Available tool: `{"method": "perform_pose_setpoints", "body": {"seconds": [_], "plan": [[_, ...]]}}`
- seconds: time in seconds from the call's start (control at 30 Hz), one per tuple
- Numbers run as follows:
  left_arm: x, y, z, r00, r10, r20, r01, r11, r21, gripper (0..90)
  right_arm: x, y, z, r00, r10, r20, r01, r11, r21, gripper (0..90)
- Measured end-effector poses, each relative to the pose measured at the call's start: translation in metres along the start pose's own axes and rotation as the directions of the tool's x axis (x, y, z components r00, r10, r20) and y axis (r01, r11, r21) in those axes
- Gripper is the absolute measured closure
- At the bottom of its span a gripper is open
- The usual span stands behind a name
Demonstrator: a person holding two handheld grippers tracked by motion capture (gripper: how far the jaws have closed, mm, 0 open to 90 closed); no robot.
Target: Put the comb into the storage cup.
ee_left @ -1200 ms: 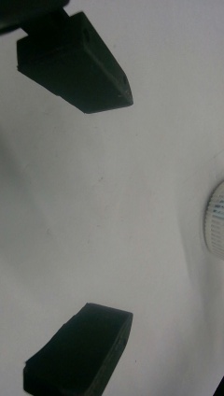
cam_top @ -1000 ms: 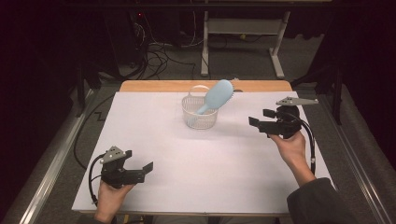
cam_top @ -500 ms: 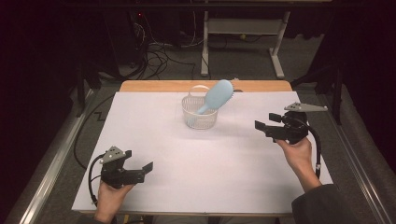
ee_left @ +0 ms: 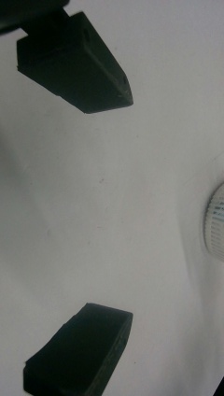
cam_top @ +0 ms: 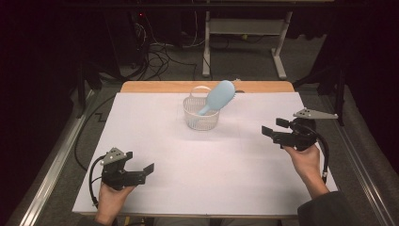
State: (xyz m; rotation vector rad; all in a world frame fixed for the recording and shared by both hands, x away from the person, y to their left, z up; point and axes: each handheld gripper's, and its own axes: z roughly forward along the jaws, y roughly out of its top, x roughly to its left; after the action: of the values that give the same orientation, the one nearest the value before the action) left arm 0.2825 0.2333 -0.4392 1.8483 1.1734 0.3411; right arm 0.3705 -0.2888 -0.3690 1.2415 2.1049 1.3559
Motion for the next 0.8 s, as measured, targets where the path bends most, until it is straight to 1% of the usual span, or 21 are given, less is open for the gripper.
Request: {"method": "perform_pose_setpoints", "body": {"seconds": [0.13,0.33,0.8], "plan": [[0.000,0.000,0.000,1.0000,-0.001,0.002,0.001,1.0000,0.000,1.0,-0.002,-0.005,-0.004,0.9999,0.007,0.009,-0.007,1.000,-0.010,24.8],[0.000,0.000,0.001,1.0000,-0.002,0.002,0.002,1.0000,0.000,1.0,-0.004,-0.011,-0.009,0.9997,0.006,0.025,-0.005,1.000,-0.013,23.8],[0.000,0.000,0.001,1.0000,-0.003,0.001,0.003,1.0000,0.000,1.0,-0.007,-0.024,-0.020,0.9995,0.018,0.025,-0.017,0.999,-0.030,22.2]]}}
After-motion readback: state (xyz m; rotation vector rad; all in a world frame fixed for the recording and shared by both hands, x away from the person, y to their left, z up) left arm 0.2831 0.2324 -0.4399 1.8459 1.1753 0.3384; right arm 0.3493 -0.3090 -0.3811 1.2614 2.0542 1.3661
